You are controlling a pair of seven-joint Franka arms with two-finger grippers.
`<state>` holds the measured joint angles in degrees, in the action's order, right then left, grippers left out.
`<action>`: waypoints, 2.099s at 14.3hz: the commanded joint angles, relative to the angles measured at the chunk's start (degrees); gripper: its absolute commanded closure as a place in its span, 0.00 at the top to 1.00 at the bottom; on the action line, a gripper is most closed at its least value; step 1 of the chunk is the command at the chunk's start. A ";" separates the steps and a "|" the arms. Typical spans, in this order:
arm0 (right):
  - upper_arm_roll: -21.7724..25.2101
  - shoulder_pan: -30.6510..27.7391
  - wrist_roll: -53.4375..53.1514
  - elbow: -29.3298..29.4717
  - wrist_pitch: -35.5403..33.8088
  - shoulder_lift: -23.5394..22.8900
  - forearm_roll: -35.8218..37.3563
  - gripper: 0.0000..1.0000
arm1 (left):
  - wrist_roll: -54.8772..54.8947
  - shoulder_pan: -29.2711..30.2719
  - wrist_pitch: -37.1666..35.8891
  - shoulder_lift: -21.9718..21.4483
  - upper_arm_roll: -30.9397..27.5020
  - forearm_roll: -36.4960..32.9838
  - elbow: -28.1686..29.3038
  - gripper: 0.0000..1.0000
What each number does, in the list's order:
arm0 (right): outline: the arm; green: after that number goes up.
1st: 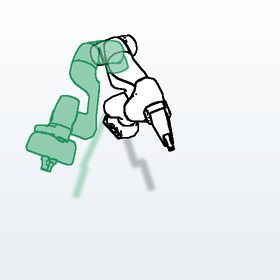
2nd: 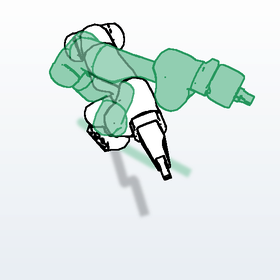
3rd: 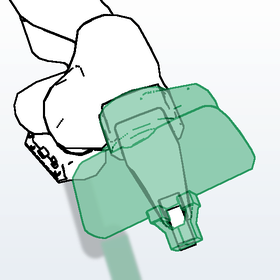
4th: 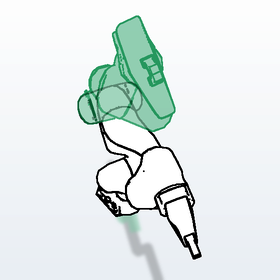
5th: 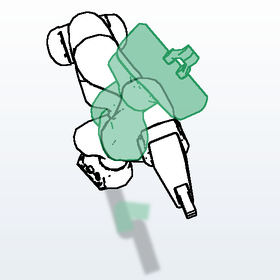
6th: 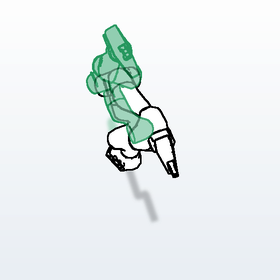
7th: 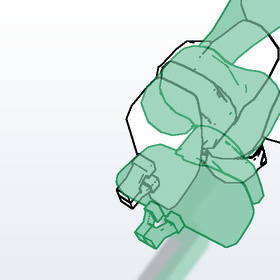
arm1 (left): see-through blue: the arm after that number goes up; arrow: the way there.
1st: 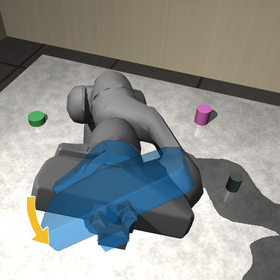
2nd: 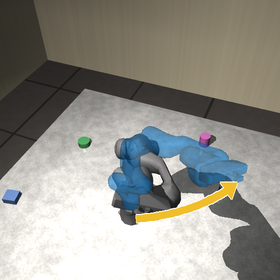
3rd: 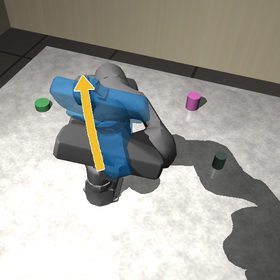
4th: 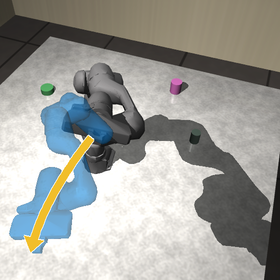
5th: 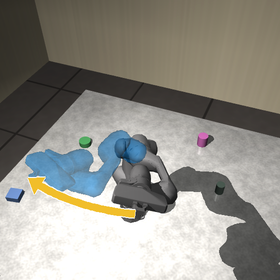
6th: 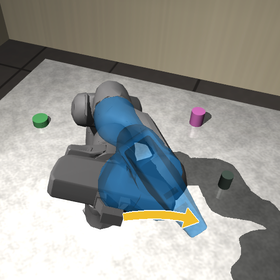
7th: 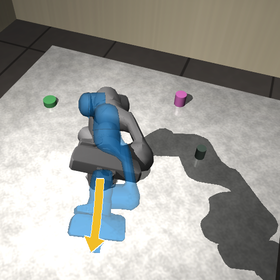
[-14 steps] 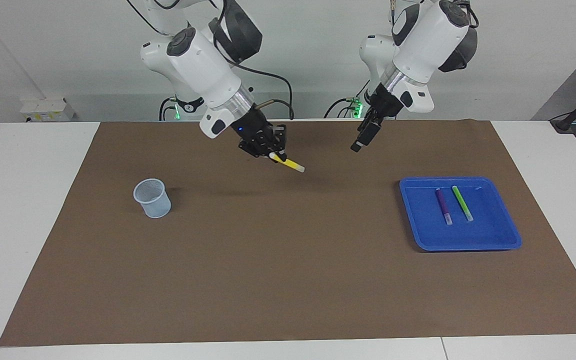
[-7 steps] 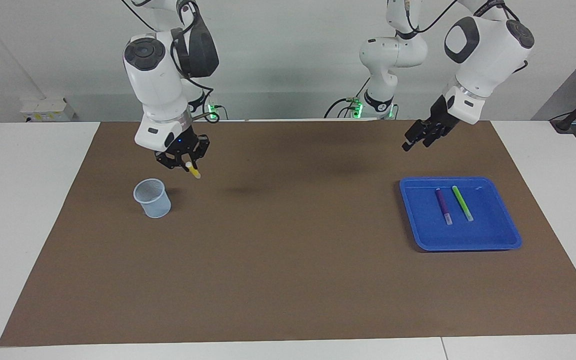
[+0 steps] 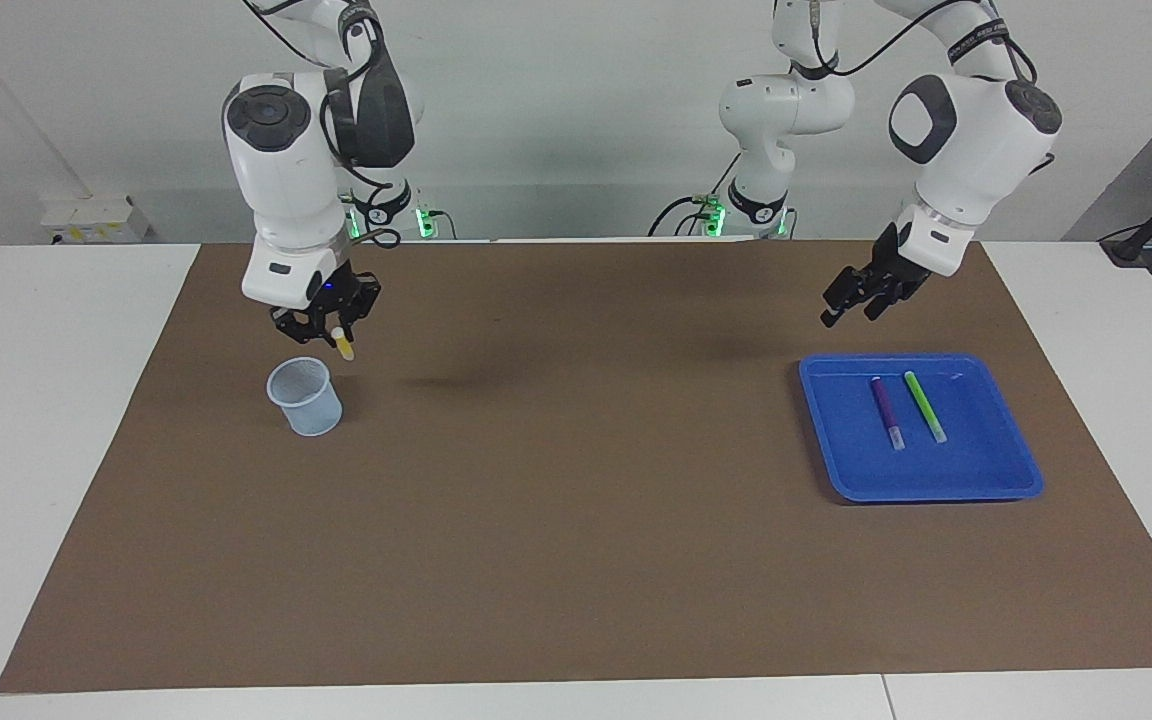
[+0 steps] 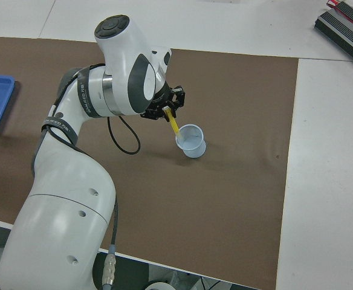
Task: Transfer and insert pens with both arms
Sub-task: 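Carry the pen to the cup with the right gripper while the left gripper reaches, then drop the pen in the cup while the left gripper grasps the purple pen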
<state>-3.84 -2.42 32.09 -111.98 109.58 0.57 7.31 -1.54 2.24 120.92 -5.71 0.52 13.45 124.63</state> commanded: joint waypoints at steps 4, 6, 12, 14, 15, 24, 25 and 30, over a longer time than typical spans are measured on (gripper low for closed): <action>-0.82 -1.80 2.02 -6.31 5.55 3.47 0.86 0.00 | 4.00 2.32 9.93 6.40 0.53 -4.04 0.26 0.87; -0.82 -1.80 1.93 -7.37 7.75 3.65 0.86 0.00 | 5.84 3.90 13.36 8.95 0.53 -4.58 0.17 0.87; -0.90 -3.29 1.93 -9.48 10.65 4.00 0.69 0.21 | 8.92 4.79 21.80 15.47 0.45 -4.58 0.08 0.86; -0.82 -3.12 1.84 -9.48 10.74 3.92 0.69 0.65 | 8.92 4.79 22.95 16.61 0.45 -4.58 0.00 0.86; -0.82 -3.03 1.84 -9.48 10.74 4.00 0.69 0.75 | 9.18 4.79 23.39 17.22 0.53 -4.58 0.00 0.86; -1.08 -2.59 -2.55 -8.87 8.90 3.92 -5.80 1.00 | 11.82 5.75 24.45 19.07 0.45 -4.58 0.17 0.78; -1.17 -2.59 -3.25 -8.78 8.37 3.92 -6.95 1.00 | 11.91 5.93 24.36 19.07 0.45 -4.58 0.17 0.73; -1.17 0.66 -12.37 -7.64 6.79 3.83 -12.40 1.00 | 11.56 6.02 23.92 19.07 0.45 -4.58 0.35 0.42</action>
<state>-4.78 -2.83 23.64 -119.41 117.68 3.17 -3.00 9.57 7.72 144.33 12.92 0.58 9.69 124.72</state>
